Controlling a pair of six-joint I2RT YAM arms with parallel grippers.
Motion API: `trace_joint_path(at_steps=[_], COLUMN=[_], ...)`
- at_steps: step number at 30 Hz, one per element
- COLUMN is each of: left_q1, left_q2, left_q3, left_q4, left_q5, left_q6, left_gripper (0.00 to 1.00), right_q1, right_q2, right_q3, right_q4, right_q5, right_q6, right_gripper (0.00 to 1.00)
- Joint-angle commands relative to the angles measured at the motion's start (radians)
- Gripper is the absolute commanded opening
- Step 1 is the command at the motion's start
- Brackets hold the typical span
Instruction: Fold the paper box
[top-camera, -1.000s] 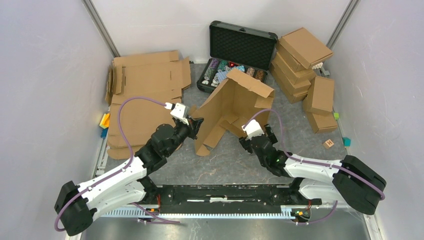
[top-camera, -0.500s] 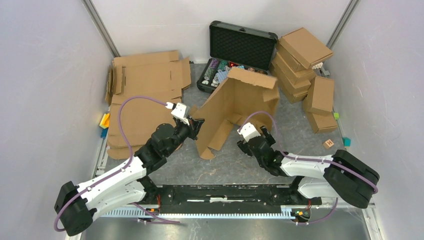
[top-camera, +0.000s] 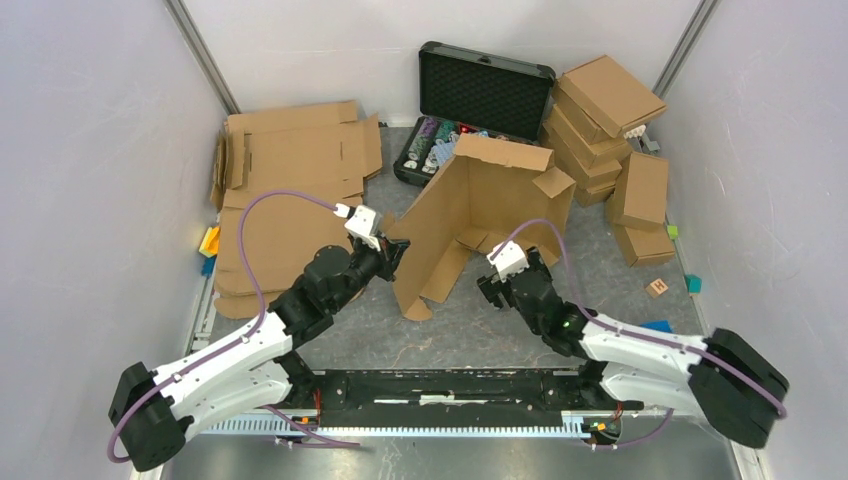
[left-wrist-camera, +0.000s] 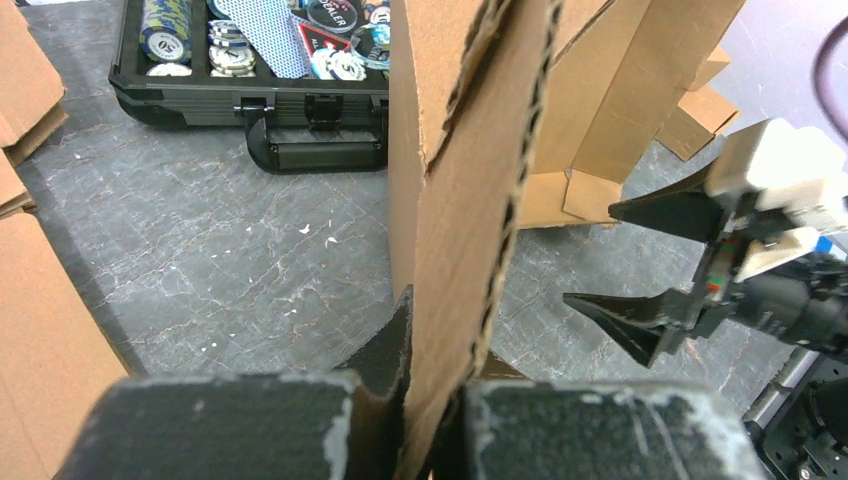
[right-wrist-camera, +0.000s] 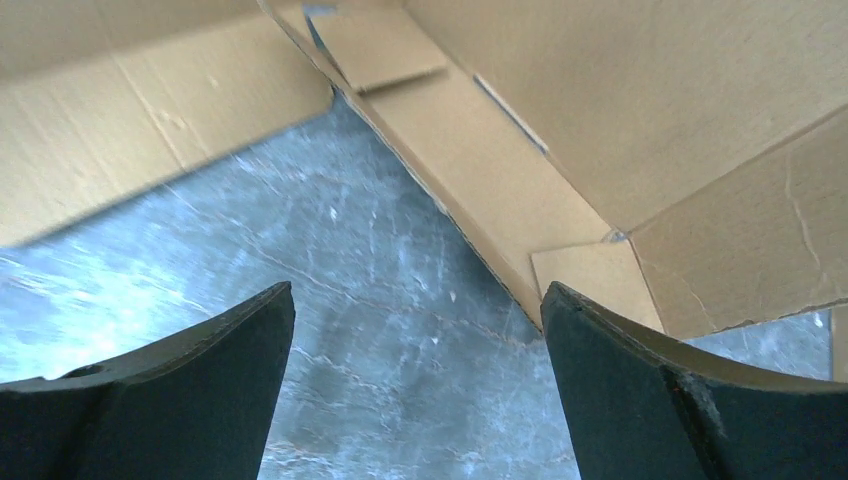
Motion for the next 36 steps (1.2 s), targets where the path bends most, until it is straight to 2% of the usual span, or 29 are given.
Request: trace_joint_path(at_steps=[1,5,9,13,16,19,24,29,32,36], left_q1=[-0.007,-0.007,-0.007,-0.007,-0.007,-0.007,-0.007,-0.007,-0.007,-0.007], left_q2=[0.014,0.022,0.036,0.056,0.058,0.055,0.053,0.072,0.090,0.116], left_q3=[0.065,0.091,0.116,0.140,0.149,0.157,0.178,0.203,0.213,0.222], left_q4=[-0.039,-0.067,-0.084,-0.105,-0.114,-0.119,-0.133,-0.144,-0.142,-0.127], left_q5=[0.009,0.000,-0.009,-0.005,-0.009,-0.007,0.003,-0.005,-0.010,-0.001], left_q6=[0.017,0.045,0.055,0.064,0.073,0.095,0.142,0.177,0.192,0.202], left_gripper=[0.06,0.06,0.07,0.07,0.07,0.07,0.07,0.07,0.07,0.07], right_q1=[-0.010,-0.009,-0.042,-0.141,-0.265,-0.420,-0.667,-0.931,-1.003,-1.007], right_q2=[-0.125,-0.211,-0.357,-0.489,-0.512,-0.465,-0.338,-0.176,-0.070,0.078], right_q3=[-0.001,-0.013,-0.052,-0.051,-0.023,0.003,0.018,0.045,0.035,0.063], right_q4=[-0.044,-0.111,-0.155,-0.196,-0.219,-0.179,-0.016,0.201,0.377,0.535], right_q5=[-0.155,-0.197,-0.168,-0.162,-0.182,-0.298,-0.506,-0.812,-0.907,-0.945], right_q6=[0.062,0.100,0.172,0.174,0.160,0.173,0.241,0.281,0.297,0.302], right_gripper=[0.98,0.98,0.98,0.98,0.98,0.98,0.98,0.98,0.98,0.98])
